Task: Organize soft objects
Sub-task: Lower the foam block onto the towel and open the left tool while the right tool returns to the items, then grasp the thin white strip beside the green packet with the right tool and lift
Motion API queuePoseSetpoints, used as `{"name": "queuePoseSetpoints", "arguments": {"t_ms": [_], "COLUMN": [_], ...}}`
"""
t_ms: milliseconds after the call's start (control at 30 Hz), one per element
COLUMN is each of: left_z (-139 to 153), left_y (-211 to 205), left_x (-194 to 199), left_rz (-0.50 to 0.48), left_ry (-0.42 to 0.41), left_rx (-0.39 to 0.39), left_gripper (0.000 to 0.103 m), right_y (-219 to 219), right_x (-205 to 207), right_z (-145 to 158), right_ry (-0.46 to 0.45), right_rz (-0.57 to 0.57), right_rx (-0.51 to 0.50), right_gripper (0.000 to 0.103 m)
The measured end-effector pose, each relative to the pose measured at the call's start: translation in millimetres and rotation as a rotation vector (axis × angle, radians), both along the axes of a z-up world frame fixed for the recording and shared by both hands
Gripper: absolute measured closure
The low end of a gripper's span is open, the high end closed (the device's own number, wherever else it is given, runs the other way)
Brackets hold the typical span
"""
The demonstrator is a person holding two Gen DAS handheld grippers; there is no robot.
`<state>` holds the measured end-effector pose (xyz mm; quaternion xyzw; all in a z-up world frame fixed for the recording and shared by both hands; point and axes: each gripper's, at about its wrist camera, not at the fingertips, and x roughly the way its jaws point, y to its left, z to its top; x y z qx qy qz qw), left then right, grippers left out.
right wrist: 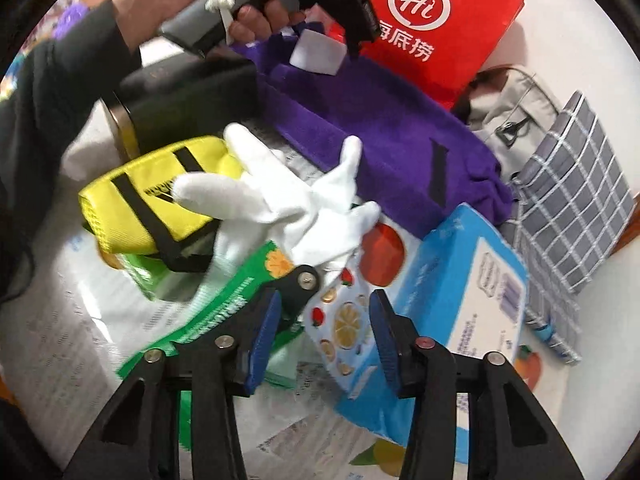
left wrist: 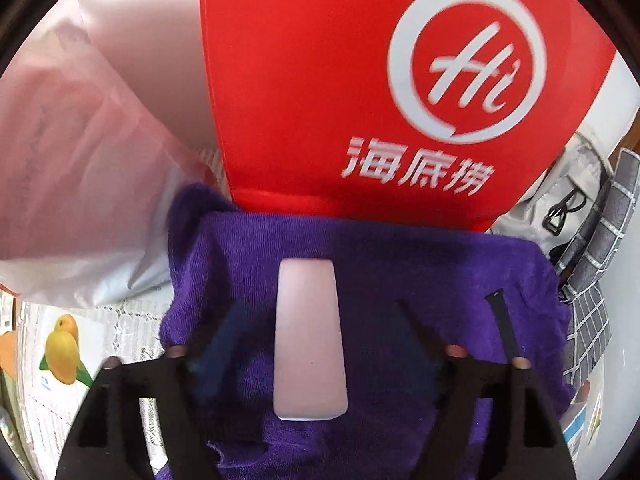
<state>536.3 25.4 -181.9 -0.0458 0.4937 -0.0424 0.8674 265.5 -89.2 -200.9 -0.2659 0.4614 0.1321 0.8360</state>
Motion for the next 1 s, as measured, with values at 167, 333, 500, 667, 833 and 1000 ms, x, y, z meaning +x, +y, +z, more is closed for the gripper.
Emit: {"name": "queuePoseSetpoints", "arguments": {"t_ms": [167, 333, 500, 667, 833, 1000], "left_z": [12.1, 21.5, 31.4, 39.6, 56.4, 72.5], "left_y": [-0.3, 5.1, 7.3, 0.8, -5.6, -17.4], "left_x": [-6.3, -6.1, -13.2, -23.2, -36.2, -52.4], "left_rz": [-0.004, -0.008, -0.03, -0.039, -0.059, -0.107], "left_ry": [-0.021, -0.029, -0.02, -0.046, -0.1, -0.126], "left_rx": [-0.01, -0.035, -0.041, -0.02, -0.014, -0.028], "left_gripper": [0.023, 0.023, 0.023, 0.023, 0.023, 0.023], "right_y": [-6.3, 2.6, -3.3, -16.8, -25.4, -39.1], "right_x": [0.4, -4.6, -4.4, -7.1, -16.1, -25.6], "right_z": [-3.7, -11.3, 2.0, 29.8, 45.9, 58.3], "right_ry": [0.005, -0.047, -0.064, -0.071, -0.059, -0.073], "right_rz": [-0.034, -0.024, -0.063, -0.108, -0.122, -0.156], "right_rx": [-0.025, -0.1, -0.031, 0.124, 0.246, 0.316], "right_gripper": [0.079, 0.089, 0.1, 0.1, 0.1, 0.1]}}
